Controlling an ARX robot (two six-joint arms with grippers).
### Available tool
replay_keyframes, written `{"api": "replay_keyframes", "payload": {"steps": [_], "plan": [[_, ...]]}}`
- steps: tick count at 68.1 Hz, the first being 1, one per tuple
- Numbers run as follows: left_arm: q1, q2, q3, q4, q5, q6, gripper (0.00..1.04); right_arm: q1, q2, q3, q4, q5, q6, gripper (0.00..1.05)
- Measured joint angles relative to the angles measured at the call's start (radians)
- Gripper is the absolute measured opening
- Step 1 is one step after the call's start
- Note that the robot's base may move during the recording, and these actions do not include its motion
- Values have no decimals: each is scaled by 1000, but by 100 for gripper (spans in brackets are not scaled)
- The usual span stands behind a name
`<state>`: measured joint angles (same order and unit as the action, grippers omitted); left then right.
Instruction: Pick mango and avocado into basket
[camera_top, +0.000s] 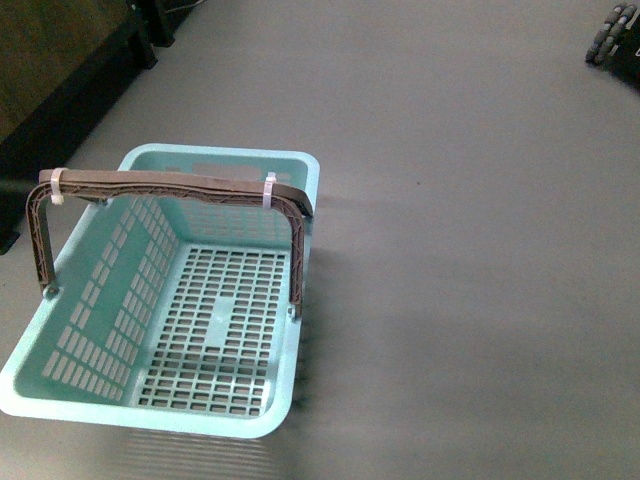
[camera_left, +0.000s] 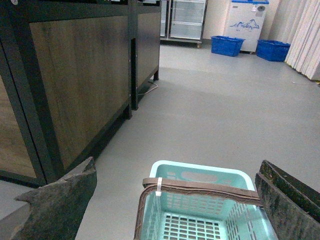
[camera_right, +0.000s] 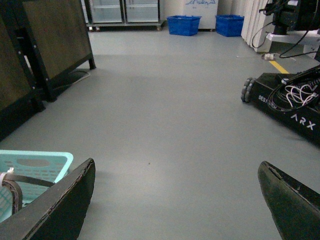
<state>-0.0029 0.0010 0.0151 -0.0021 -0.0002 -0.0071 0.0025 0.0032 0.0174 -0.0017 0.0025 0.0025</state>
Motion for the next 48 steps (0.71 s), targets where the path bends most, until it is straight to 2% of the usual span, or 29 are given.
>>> {"api": "replay_keyframes", "payload": {"steps": [48], "plan": [[0,0,0,0,0,-1,96,0,0,0,0,0,0,96]]}}
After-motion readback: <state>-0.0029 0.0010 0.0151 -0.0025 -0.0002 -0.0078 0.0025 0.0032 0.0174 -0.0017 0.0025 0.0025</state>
